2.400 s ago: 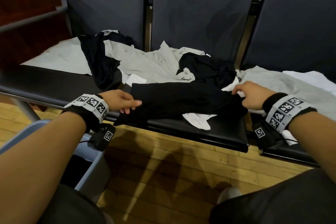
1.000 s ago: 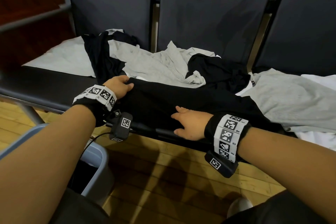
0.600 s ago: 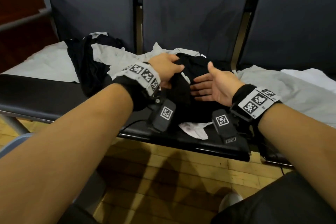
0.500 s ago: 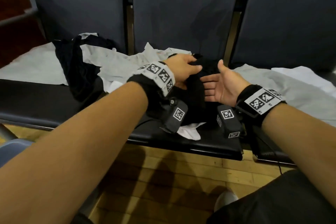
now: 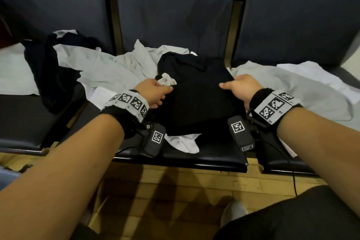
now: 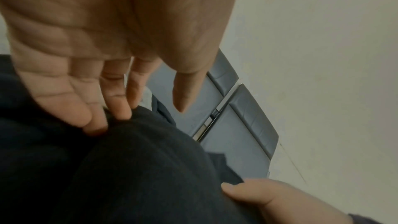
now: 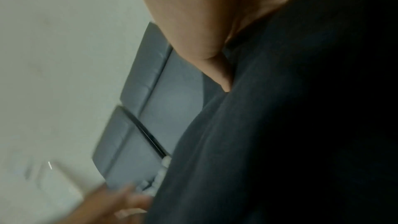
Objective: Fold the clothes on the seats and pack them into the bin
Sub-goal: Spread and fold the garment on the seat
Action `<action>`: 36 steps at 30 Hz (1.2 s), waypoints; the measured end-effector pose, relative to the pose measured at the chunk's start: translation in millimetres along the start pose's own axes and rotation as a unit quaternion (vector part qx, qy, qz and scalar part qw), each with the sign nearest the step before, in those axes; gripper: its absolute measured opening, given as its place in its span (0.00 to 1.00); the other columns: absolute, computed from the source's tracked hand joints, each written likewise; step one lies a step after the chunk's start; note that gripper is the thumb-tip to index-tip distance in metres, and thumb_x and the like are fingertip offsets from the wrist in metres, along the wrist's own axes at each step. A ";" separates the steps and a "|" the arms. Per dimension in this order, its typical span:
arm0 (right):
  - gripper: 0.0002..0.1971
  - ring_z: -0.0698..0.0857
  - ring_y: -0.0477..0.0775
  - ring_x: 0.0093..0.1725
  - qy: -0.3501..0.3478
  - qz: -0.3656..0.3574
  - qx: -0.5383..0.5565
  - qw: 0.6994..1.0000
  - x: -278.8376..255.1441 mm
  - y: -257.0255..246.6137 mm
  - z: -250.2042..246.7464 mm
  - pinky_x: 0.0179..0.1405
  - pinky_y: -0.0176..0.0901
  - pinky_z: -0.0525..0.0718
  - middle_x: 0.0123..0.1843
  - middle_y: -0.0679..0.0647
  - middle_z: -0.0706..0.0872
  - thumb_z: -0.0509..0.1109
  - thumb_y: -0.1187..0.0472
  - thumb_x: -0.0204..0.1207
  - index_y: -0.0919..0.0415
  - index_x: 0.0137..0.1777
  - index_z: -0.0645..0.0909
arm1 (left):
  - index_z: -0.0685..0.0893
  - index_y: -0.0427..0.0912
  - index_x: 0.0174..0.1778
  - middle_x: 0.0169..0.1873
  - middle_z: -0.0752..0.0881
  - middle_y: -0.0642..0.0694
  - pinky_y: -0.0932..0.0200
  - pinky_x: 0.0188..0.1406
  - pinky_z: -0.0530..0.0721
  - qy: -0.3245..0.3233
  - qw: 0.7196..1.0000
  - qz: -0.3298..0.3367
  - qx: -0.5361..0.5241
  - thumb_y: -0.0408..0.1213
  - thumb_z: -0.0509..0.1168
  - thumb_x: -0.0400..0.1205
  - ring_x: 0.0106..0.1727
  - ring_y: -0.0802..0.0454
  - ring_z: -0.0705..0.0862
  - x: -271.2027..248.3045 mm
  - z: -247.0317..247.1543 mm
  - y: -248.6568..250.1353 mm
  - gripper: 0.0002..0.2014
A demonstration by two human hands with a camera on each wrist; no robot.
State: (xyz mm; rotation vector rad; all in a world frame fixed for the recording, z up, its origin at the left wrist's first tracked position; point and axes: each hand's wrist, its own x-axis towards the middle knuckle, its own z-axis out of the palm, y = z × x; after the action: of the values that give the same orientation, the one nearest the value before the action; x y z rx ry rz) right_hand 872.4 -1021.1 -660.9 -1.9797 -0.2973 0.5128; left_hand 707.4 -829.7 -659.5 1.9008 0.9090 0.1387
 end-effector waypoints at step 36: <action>0.13 0.88 0.66 0.59 -0.166 -0.117 0.279 0.939 -70.3 -83.7 44.9 0.62 0.60 0.85 0.58 0.67 0.89 0.68 0.68 0.79 0.69 0.62 0.83 | 0.83 0.34 0.64 0.57 0.88 0.38 0.53 0.54 0.88 -0.002 0.910 0.083 -0.406 0.38 0.60 0.85 0.58 0.44 0.88 -89.3 -102.3 10.8 0.16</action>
State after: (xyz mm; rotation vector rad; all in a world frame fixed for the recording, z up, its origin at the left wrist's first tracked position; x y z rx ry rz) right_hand 790.5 -978.0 -587.5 -1.2840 -0.5255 0.6892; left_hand 602.6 -815.1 -573.8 1.1842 0.5481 0.5282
